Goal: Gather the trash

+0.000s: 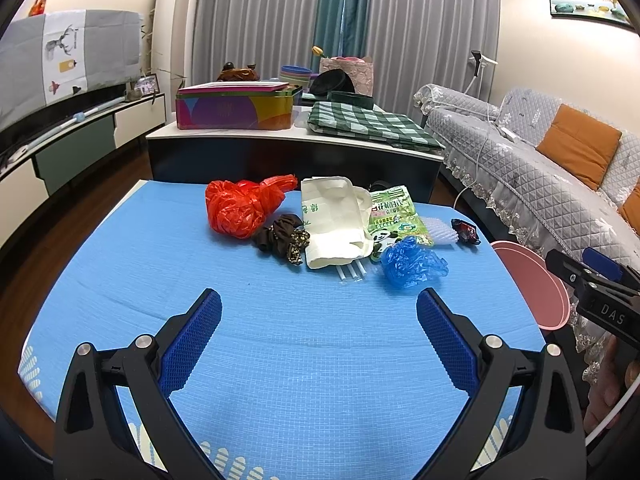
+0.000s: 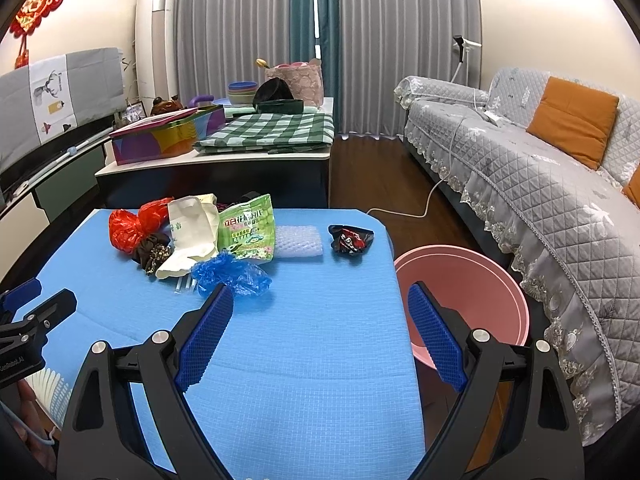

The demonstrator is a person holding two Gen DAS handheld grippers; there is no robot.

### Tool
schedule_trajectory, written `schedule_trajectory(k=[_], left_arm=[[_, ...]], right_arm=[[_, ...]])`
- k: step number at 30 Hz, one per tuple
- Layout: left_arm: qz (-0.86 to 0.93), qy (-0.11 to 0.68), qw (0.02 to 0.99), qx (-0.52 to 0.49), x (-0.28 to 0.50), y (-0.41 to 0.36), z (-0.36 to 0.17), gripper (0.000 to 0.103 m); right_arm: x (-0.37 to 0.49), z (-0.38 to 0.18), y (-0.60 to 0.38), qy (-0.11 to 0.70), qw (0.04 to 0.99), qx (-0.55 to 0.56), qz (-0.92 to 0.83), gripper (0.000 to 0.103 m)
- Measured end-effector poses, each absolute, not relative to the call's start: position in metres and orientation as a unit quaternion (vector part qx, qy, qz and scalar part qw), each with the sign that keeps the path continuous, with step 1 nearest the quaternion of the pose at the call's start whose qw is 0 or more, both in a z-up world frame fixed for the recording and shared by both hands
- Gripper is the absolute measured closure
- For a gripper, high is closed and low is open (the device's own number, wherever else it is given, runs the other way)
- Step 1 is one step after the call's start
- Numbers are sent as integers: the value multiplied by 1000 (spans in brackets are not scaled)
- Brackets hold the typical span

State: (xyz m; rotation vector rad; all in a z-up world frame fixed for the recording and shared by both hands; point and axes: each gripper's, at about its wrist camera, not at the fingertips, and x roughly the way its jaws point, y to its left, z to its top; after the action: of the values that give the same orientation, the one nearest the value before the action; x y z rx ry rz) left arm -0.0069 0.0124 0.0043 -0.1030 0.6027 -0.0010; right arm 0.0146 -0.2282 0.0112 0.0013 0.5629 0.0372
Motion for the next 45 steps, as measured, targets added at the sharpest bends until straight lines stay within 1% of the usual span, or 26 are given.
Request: schedule_trajectory(k=[16, 21, 25, 30, 32, 33, 35, 38, 45], left_arm=[[0, 295, 954, -52, -7, 13, 5, 8], [-4, 294, 954, -54, -8, 13, 8, 9], [-8, 287, 956, -59, -7, 13, 15, 11], [-14, 284, 956, -67, 3, 15, 26, 23], [-15, 285, 956, -68, 10, 17, 30, 32], [-15, 286, 956, -68, 15, 18, 34, 34], [-15, 290, 955, -67, 24, 19, 39, 42], [-19, 288, 955, -66, 38, 24, 52, 45], [-22, 284, 957, -52, 89, 43, 75, 45]], right_arm=[[15, 12, -228, 278, 960, 0, 19, 16], [14, 11, -225, 283, 959, 0, 22, 24], [16, 17, -228, 285, 958, 4, 26, 29], [27, 31, -236, 283, 959, 7, 32, 40], [33, 37, -240, 283, 958, 9, 38, 48], [36, 39, -242, 285, 958, 11, 41, 51], [44, 45, -245, 290, 956, 13, 48, 63], [58, 52, -249, 295, 954, 15, 58, 67], [111, 71, -269, 297, 952, 31, 67, 67]])
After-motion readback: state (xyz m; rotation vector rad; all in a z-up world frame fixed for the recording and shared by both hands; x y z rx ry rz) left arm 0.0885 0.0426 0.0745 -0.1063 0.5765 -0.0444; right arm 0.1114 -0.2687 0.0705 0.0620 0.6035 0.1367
